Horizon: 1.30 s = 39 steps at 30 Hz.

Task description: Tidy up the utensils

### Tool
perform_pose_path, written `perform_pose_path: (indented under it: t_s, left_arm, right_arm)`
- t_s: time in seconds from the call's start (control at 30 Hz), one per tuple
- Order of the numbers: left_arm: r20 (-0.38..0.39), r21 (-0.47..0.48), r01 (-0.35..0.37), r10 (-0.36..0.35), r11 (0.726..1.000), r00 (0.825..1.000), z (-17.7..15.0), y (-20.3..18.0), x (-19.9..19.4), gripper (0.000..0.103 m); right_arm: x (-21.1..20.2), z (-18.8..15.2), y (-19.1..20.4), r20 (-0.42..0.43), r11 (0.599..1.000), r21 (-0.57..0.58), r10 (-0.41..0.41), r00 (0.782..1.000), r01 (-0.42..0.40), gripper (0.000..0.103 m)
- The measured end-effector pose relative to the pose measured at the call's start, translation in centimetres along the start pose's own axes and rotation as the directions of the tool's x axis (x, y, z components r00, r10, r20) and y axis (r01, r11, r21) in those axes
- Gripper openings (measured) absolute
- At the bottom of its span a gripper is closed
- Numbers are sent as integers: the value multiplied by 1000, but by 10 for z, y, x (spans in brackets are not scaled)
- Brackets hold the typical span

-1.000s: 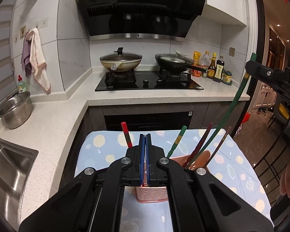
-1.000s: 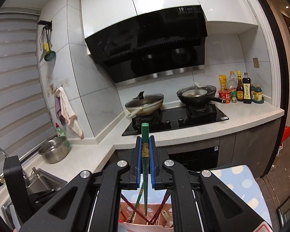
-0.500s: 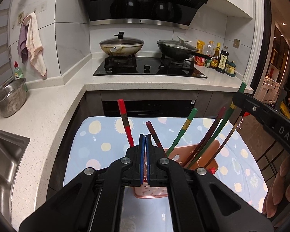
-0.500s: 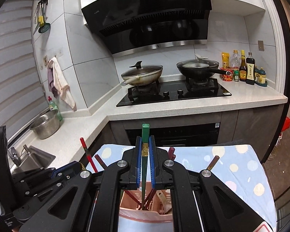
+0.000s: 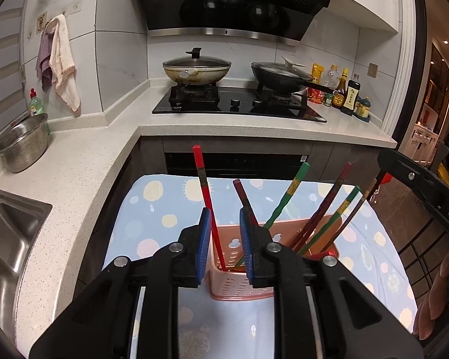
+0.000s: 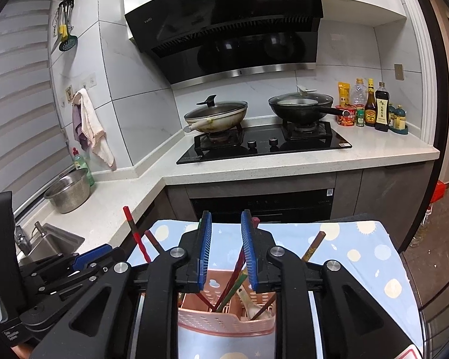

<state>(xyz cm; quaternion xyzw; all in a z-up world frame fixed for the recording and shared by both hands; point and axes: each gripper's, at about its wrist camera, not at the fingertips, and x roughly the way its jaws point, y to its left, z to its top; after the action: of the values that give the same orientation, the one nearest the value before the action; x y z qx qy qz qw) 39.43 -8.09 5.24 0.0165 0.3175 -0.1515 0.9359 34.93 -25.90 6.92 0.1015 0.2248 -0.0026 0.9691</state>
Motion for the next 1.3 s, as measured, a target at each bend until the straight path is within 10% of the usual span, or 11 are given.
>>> perform_pose_path:
  t_s: [0.83,1.3]
  left_arm:
    - [15,-20,-34,34,999,999,-55,-12,-81,59]
    - [13,-51,-75,76,996,997,-100,-21,-115,88]
  right_arm:
    - [-86,-80,16,-153,998,-49,-34,988,27,36]
    - [-116,-115,21,-173,994,-75,-90,981,78,65]
